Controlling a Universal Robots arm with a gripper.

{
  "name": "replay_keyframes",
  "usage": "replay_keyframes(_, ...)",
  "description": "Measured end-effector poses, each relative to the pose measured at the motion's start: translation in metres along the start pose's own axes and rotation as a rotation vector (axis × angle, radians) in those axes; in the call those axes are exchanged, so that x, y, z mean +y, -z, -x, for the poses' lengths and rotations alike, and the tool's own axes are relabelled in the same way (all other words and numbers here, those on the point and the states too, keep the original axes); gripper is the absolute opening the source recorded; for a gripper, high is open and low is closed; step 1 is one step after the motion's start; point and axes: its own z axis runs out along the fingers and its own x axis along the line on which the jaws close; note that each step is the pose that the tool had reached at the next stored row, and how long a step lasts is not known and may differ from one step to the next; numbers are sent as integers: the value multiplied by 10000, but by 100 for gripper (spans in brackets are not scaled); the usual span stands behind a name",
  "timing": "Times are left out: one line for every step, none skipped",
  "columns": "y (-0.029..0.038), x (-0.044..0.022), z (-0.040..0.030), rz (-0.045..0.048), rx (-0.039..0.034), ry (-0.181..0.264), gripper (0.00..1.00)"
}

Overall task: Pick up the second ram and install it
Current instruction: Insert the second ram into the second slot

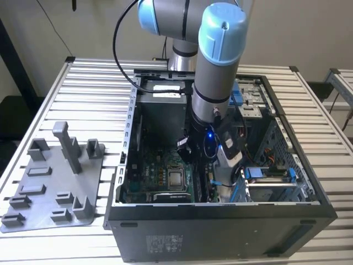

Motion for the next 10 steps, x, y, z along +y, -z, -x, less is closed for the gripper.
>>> replay_keyframes(5,0,0,-2,1,-4,29)
replay_keyframes(34,1,1,2,-1,-12,29)
replay_keyframes(80,2,1,-1,0,-16,29)
replay_keyframes(128,3,2,1,0,-17,29)
replay_keyframes(173,3,2,-1,0,-18,29)
replay_keyframes(218,5,3,0,0,-18,29)
replay_keyframes(263,5,3,-1,0,-18,29)
replay_keyframes(308,7,4,-1,0,-17,29)
replay_keyframes(342,7,5,0,-1,-17,29)
replay_keyframes(346,7,5,-1,0,-17,29)
